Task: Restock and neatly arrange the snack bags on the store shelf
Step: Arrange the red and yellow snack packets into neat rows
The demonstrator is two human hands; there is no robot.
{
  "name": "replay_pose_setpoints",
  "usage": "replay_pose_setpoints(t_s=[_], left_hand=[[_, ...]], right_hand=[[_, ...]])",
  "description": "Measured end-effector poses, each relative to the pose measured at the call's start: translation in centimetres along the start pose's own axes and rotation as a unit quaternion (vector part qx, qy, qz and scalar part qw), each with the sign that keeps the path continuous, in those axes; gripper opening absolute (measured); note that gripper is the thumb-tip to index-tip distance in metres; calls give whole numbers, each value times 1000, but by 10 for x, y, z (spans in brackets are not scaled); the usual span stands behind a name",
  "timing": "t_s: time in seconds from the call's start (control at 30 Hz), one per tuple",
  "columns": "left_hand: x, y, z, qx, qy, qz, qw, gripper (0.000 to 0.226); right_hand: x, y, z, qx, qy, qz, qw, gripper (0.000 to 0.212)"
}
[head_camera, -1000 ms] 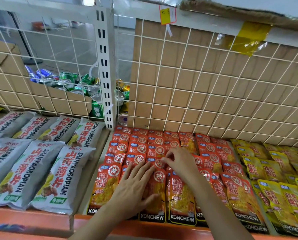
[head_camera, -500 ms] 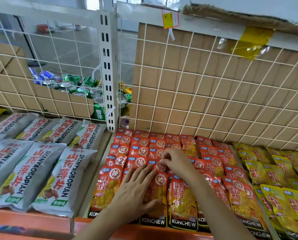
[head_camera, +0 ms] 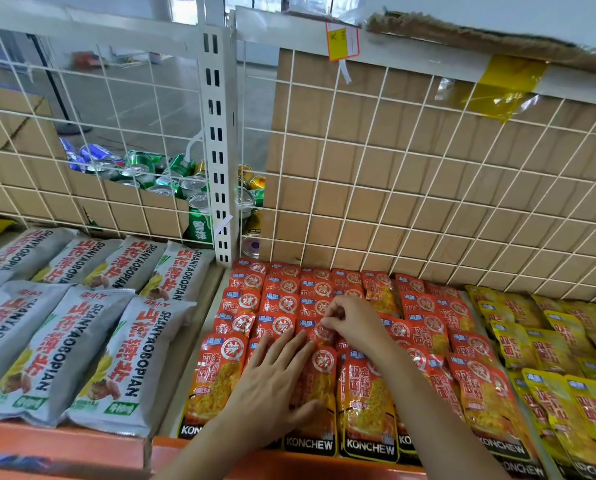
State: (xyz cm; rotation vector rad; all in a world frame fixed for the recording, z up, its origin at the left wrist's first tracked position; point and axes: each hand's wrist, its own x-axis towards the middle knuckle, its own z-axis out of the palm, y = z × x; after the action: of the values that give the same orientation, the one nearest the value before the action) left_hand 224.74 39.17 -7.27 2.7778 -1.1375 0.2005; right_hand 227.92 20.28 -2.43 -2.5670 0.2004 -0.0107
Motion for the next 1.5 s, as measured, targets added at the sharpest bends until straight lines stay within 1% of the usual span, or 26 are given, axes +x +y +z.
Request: replay_pose_setpoints(t_s=[0.17, 0.4, 0.5, 0.6, 0.7, 0.73, 0.8, 0.83, 0.97, 1.0, 1.07, 1.1, 1.17, 1.27, 1.3, 1.43, 1.5], left_hand=[[0, 1, -3, -20, -19, -13, 1000, 78], [0, 2, -8, -34, -70, -21, 997, 78], [0, 3, -13, -39, -85, -22, 995, 78], [2, 4, -19, -49, -73, -39, 995, 72], [8, 4, -23, -91, -43, -56, 993, 67], [13, 4, -25, -107, -31, -56, 992, 70], [22, 5, -25, -105, -5, -56, 993, 81], [27, 7, -26, -96, -3, -60, 994, 84], [49, 15, -31, -81, -17, -90, 993, 87], [55, 17, -29, -80, -22, -95, 992, 84], [66, 20, -27, -82, -36, -104, 991, 70], [71, 20, -24, -83, -40, -107, 990, 70], [79, 22, -22, -77, -44, -102, 991, 82], [92, 21, -18, -67, -54, -103, 991, 81], [96, 21, -18, -69, -58, -101, 991, 84], [106, 17, -9, -62, -71, -96, 991, 106], [105, 17, -5, -56, -64, -94, 992, 105]], right_hand=[[-1, -1, 0, -2, 7, 2, 1000, 8], [-4, -1, 0, 0, 14, -4, 1000, 8], [-8, 3, -1, 23, 37, -16, 999, 10], [-14, 12, -8, 47, 94, -34, 994, 10], [-21, 27, -23, 47, 122, -33, 991, 14], [-23, 33, -28, 44, 126, -32, 991, 15], [-27, 45, -37, 35, 131, -30, 990, 16], [-28, 50, -41, 31, 131, -30, 991, 17], [-29, 69, -53, 3, 120, -38, 992, 20], [-28, 73, -54, -3, 115, -46, 992, 21], [-25, 77, -55, -15, 104, -56, 993, 23], [-22, 78, -56, -23, 99, -57, 993, 25], [-12, 76, -56, -40, 86, -58, 994, 28], [7, 70, -55, -52, 62, -60, 995, 28], [14, 67, -54, -61, 53, -60, 995, 29], [39, 54, -45, -102, 15, -48, 994, 42], [49, 52, -39, -106, -4, -28, 994, 43]])
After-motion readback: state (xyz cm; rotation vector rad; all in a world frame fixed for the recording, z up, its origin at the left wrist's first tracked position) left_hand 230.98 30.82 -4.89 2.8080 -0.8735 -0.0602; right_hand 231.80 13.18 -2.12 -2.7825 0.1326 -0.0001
